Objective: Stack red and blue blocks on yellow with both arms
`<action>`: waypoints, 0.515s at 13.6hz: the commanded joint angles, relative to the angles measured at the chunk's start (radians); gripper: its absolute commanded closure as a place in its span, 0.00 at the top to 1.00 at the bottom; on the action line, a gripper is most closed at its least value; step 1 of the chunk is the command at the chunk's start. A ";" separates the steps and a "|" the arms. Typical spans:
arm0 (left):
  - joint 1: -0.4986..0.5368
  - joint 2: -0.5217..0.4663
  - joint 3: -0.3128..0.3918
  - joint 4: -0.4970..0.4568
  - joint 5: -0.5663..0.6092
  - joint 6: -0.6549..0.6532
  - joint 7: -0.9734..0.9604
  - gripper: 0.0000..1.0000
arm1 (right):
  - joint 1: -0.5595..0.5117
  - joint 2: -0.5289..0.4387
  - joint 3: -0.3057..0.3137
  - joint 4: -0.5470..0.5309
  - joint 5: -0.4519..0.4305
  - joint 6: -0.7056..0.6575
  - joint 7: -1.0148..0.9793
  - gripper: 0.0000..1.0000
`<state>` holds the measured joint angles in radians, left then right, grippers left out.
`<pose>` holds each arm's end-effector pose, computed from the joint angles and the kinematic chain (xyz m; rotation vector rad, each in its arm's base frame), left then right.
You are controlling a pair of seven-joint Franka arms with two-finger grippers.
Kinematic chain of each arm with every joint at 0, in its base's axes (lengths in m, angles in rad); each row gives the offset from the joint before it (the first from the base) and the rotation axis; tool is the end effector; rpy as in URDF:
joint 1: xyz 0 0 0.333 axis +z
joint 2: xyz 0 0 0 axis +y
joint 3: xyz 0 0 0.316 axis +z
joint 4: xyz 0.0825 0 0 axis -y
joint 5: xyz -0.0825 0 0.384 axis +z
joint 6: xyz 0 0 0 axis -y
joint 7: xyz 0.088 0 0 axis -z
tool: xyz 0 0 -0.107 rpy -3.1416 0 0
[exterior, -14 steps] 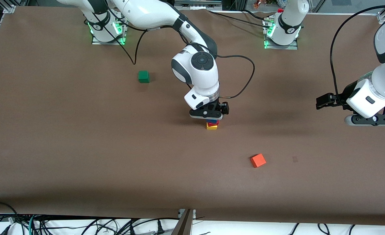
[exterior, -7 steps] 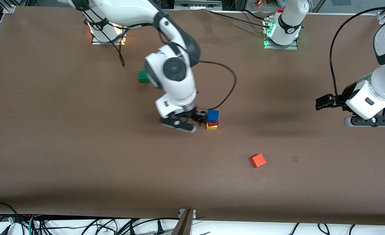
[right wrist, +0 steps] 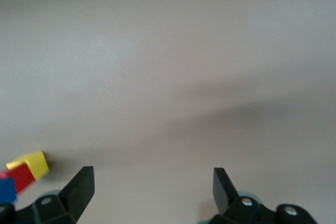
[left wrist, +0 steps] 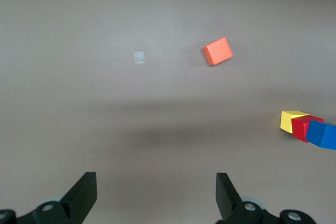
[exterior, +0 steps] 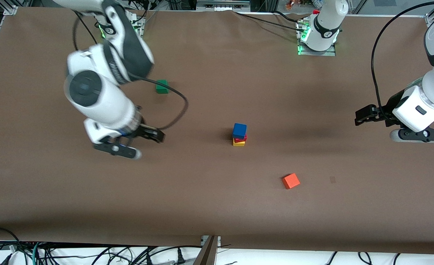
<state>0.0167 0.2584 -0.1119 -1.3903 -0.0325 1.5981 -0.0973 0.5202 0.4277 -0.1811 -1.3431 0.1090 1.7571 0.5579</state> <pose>0.6295 -0.0547 0.5595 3.0843 0.0104 -0.0843 0.6345 0.2579 0.4863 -3.0960 0.3477 0.0316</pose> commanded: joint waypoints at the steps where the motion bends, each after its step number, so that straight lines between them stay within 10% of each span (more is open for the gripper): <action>1: 0.000 0.059 0.001 0.036 -0.024 0.000 -0.004 1.00 | 0.009 -0.271 -0.041 -0.298 0.015 0.035 -0.100 1.00; 7: 0.019 0.084 0.011 0.100 -0.017 0.011 -0.005 1.00 | -0.171 -0.461 -0.031 -0.436 -0.009 -0.007 -0.382 1.00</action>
<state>0.0294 0.3364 -0.1024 -1.3485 -0.0344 1.6264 -0.0980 0.4468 -0.0058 -0.2592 -1.7499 0.1043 1.7531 0.2747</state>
